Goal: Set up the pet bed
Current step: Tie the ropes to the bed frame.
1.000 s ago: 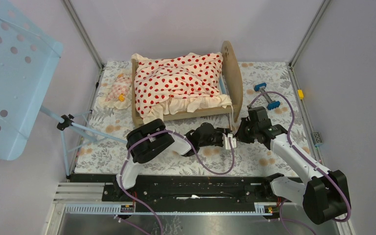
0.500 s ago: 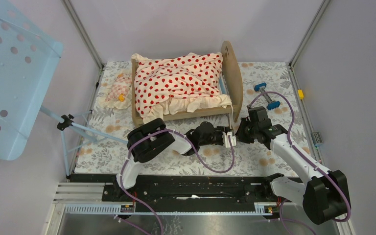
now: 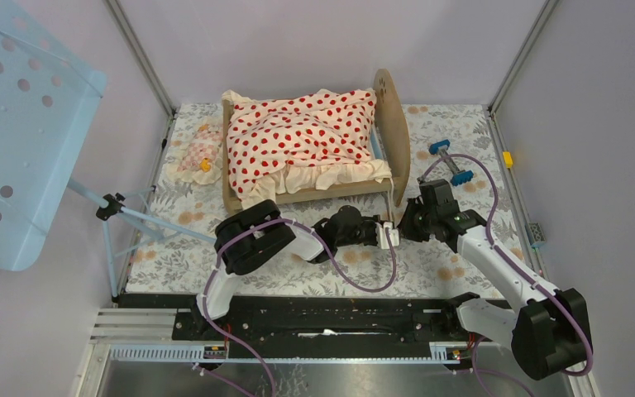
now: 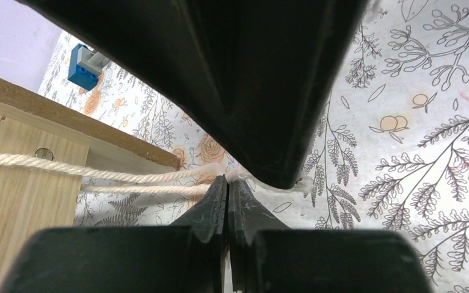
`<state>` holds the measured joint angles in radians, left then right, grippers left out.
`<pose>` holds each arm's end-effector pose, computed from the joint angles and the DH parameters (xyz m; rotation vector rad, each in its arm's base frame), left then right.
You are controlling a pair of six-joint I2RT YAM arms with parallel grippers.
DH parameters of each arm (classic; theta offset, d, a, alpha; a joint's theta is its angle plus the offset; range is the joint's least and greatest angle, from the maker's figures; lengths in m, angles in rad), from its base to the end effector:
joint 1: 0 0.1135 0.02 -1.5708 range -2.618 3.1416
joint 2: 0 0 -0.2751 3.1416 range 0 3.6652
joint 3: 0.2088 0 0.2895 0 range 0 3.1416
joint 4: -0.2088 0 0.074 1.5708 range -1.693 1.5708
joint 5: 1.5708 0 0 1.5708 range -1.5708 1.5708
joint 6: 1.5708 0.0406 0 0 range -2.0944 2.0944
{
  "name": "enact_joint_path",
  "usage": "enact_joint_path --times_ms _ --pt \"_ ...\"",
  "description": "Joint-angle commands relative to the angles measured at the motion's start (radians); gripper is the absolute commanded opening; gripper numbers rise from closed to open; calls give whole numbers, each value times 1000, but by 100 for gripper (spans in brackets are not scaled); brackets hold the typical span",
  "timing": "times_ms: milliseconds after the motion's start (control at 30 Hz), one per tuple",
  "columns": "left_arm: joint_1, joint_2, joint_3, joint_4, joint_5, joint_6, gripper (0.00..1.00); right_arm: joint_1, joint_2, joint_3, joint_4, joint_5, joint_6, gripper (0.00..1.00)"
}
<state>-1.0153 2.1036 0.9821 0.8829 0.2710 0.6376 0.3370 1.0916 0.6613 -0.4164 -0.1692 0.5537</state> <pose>0.2263 -0.3853 0.0947 1.4707 1.0895 -0.5122 0.2347 0.0895 0.2086 0.1900 2.4869 0.5975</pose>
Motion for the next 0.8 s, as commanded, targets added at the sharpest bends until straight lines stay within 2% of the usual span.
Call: enact_joint_path --times_ms 0,67,133,200,267,367,500,767 --pt "12 -8 20 45 18 -72 0 -4 -32 57 -15 -16 6 4" --pt "22 -21 18 40 25 -111 0 -4 -41 64 -18 -10 9 18" --pt "31 -35 23 20 32 -159 0 -4 -50 76 -29 9 8 40" --pt "40 -49 37 -34 51 -195 0 -4 -70 88 -44 38 11 51" --pt "45 -62 52 -81 67 -225 0 -3 -97 93 -52 69 17 57" --pt "49 -82 54 -122 89 -271 0 -3 -141 91 -55 125 34 61" --pt "53 -106 44 -153 111 -327 0 -4 -171 62 -45 195 69 63" --pt "65 -146 53 -283 127 -458 0 -5 -116 -4 41 221 132 63"
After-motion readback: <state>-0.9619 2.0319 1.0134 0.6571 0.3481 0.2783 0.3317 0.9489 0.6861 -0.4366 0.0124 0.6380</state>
